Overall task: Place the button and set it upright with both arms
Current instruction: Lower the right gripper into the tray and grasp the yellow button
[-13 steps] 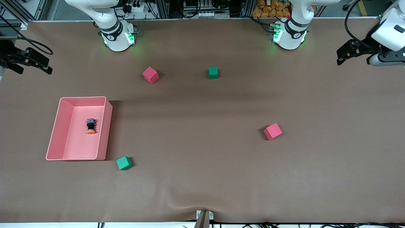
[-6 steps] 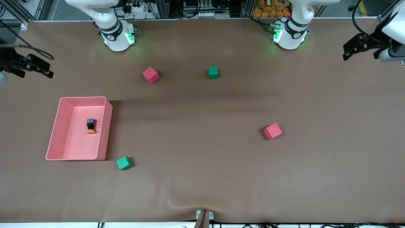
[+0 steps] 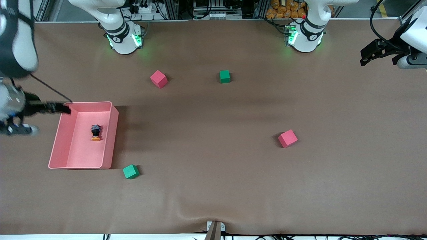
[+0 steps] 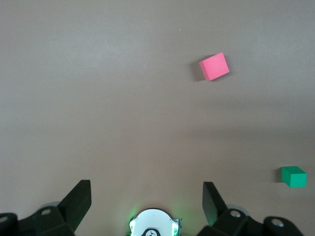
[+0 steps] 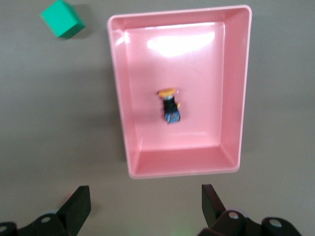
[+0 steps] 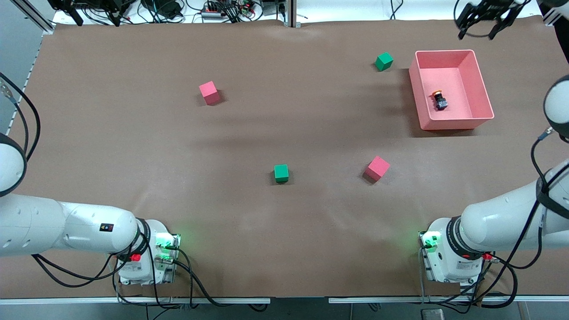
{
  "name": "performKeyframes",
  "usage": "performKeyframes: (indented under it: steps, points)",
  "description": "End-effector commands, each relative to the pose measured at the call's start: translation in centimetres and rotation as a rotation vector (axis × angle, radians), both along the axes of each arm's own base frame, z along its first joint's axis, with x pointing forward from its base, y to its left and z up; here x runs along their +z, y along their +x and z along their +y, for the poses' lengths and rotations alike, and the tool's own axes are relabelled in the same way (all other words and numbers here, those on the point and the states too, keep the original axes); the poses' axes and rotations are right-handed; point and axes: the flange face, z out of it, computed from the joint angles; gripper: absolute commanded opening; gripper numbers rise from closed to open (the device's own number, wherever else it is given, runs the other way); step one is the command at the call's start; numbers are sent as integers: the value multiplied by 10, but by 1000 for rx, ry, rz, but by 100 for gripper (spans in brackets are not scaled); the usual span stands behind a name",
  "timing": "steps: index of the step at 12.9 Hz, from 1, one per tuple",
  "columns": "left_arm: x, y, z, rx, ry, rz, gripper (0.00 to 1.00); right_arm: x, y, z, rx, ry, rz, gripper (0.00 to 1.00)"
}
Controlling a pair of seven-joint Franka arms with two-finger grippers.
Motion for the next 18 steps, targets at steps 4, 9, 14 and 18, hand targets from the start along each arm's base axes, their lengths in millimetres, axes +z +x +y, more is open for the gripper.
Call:
performKeyframes:
  steps: [4,9,14,18]
  points:
    - [11,1,-10,-21,-47,-14,100,-136,-18,-41,6,39,-50,100]
    - [8,3,-6,-24,-36,-15,100,-221,-23,-47,7,16,-138,100]
    - [4,3,-9,-46,-38,-11,100,-259,-24,-55,43,20,-131,100]
    - [0,1,-12,-70,-39,-1,100,-288,-25,-53,28,26,-142,93]
